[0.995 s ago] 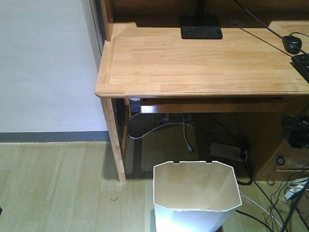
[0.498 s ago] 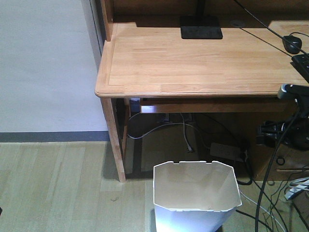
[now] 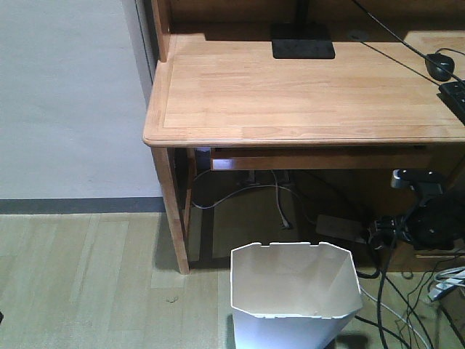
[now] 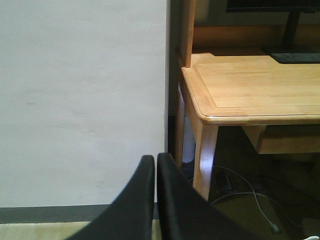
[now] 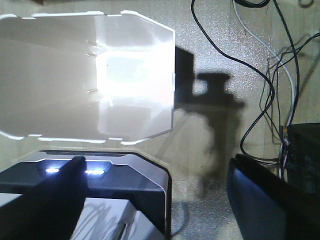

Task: Move trash bin to bedside with robot
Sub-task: 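Lower the right gripper onto the rim of the white trash bin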

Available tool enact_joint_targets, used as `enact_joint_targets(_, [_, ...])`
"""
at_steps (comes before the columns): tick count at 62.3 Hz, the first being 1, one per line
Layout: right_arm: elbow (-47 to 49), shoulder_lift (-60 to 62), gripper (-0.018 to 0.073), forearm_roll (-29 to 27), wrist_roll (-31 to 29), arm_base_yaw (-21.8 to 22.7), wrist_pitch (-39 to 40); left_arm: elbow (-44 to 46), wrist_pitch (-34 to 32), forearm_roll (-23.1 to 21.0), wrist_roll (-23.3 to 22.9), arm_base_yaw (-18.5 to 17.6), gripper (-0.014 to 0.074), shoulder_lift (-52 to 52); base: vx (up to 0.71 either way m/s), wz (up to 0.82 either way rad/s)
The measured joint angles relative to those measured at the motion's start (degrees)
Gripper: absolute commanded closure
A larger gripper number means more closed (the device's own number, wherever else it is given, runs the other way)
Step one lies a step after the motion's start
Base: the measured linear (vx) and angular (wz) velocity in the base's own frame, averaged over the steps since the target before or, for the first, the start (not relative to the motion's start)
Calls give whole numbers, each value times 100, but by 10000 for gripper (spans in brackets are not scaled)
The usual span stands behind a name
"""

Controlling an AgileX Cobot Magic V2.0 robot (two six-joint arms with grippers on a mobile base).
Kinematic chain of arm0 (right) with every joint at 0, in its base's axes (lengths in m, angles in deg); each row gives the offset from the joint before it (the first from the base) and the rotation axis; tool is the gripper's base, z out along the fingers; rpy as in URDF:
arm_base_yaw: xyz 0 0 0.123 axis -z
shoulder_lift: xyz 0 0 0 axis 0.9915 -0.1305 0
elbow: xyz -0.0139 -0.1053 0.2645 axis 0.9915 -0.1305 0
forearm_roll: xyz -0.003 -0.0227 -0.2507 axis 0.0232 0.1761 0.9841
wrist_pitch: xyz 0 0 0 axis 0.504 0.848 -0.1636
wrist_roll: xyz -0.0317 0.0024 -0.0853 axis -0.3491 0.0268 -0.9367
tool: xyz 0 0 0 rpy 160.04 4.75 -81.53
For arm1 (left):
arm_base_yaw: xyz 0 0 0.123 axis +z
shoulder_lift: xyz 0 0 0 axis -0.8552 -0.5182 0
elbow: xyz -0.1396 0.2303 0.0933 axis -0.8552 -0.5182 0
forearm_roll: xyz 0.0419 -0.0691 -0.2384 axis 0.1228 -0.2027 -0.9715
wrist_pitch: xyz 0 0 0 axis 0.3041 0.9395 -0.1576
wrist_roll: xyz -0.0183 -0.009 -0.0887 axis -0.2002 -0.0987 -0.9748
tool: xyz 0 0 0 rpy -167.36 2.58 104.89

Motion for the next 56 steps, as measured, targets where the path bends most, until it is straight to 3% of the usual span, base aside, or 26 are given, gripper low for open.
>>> enact_joint_targets(33, [2031, -2931, -6, -3, -413, -139, 399, 0, 0, 0, 0, 0, 603, 0, 0, 0])
enact_joint_targets(56, [3657, -4767, -6, -32, -466, -317, 12, 0, 0, 0, 0, 0, 603, 0, 0, 0])
